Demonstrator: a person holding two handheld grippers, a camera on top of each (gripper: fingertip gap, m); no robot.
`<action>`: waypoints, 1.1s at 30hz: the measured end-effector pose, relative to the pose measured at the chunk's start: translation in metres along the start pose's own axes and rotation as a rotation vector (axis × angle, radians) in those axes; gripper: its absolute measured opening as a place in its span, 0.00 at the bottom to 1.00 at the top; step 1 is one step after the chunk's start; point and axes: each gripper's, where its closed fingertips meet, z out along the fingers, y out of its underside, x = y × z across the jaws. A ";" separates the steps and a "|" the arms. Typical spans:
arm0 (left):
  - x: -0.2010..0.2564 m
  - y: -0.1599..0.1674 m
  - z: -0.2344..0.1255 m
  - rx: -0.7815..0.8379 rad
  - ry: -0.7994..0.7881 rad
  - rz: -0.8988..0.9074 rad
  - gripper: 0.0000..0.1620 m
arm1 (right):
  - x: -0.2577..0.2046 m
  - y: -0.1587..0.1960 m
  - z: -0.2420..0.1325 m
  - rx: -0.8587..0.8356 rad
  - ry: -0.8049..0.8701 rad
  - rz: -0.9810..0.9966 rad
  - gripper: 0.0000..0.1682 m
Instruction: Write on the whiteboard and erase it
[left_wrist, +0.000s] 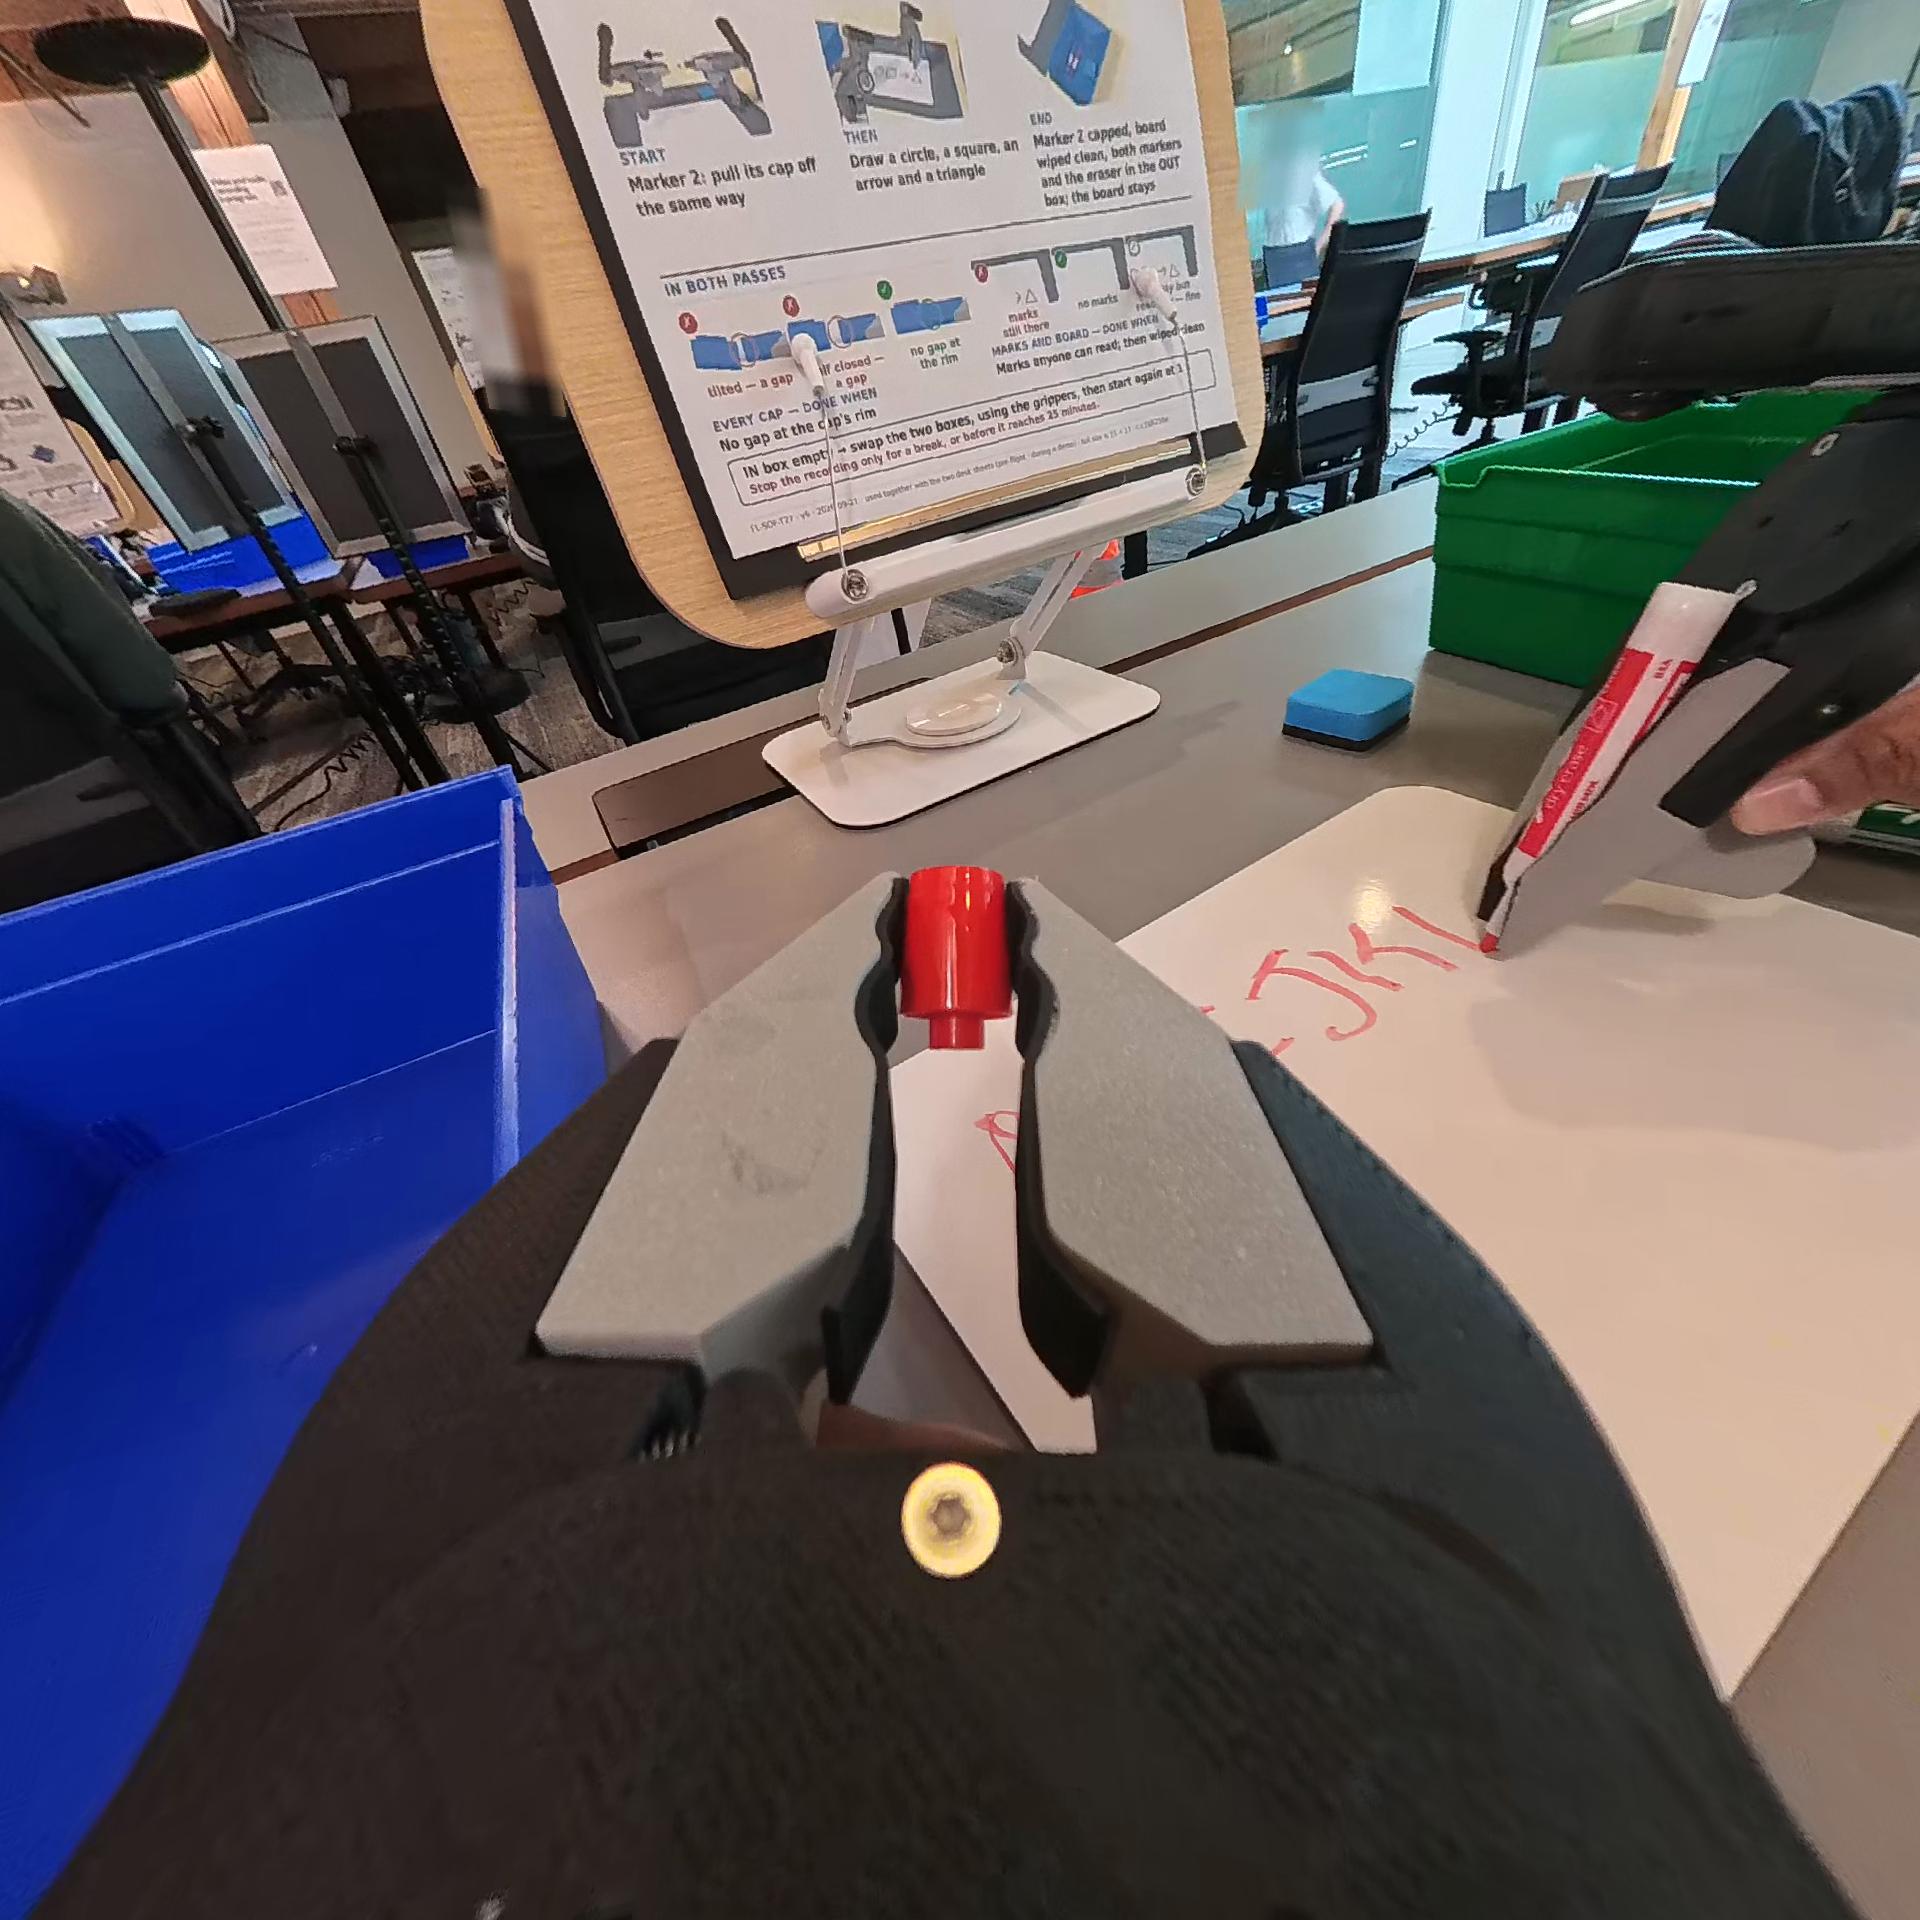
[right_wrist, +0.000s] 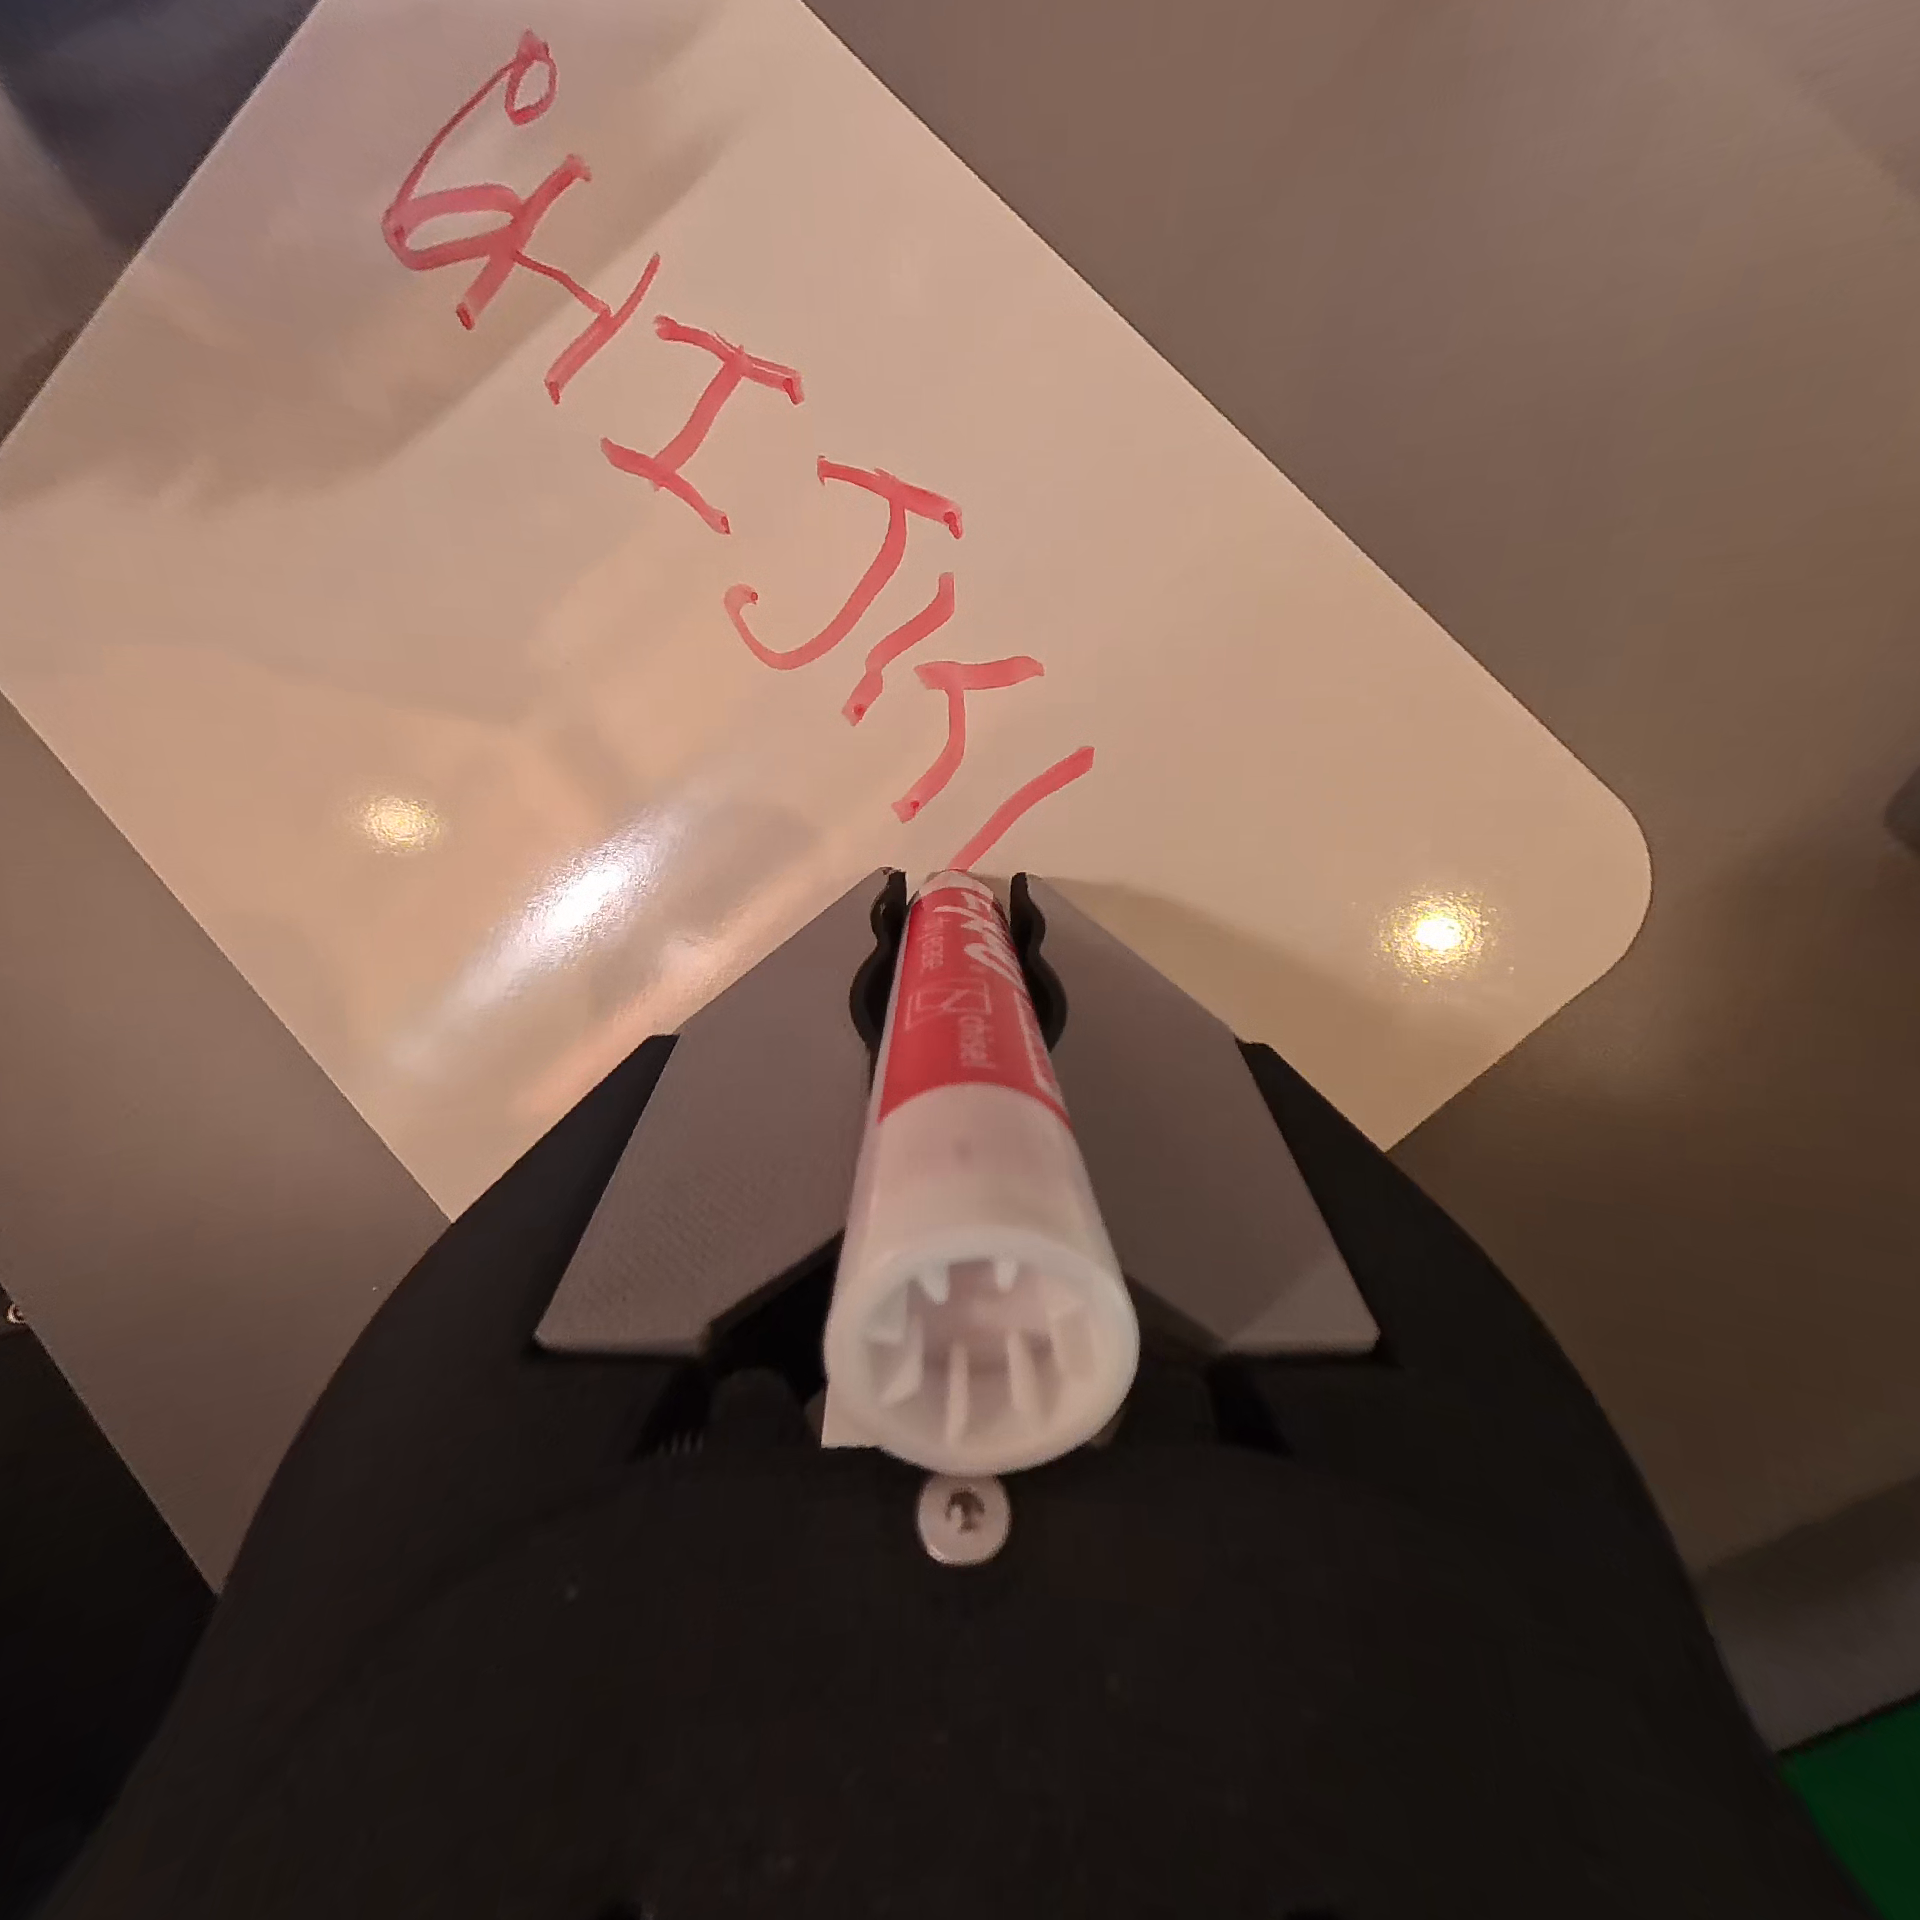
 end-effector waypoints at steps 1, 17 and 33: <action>0.000 0.000 0.000 0.000 0.000 -0.001 0.10 | 0.001 0.000 0.000 0.001 0.002 0.005 0.10; 0.000 0.000 0.000 0.001 -0.001 0.002 0.10 | 0.024 -0.013 -0.029 0.172 0.019 0.106 0.11; 0.002 0.000 0.000 0.002 0.002 0.007 0.10 | 0.033 -0.060 -0.040 0.430 0.200 0.017 0.11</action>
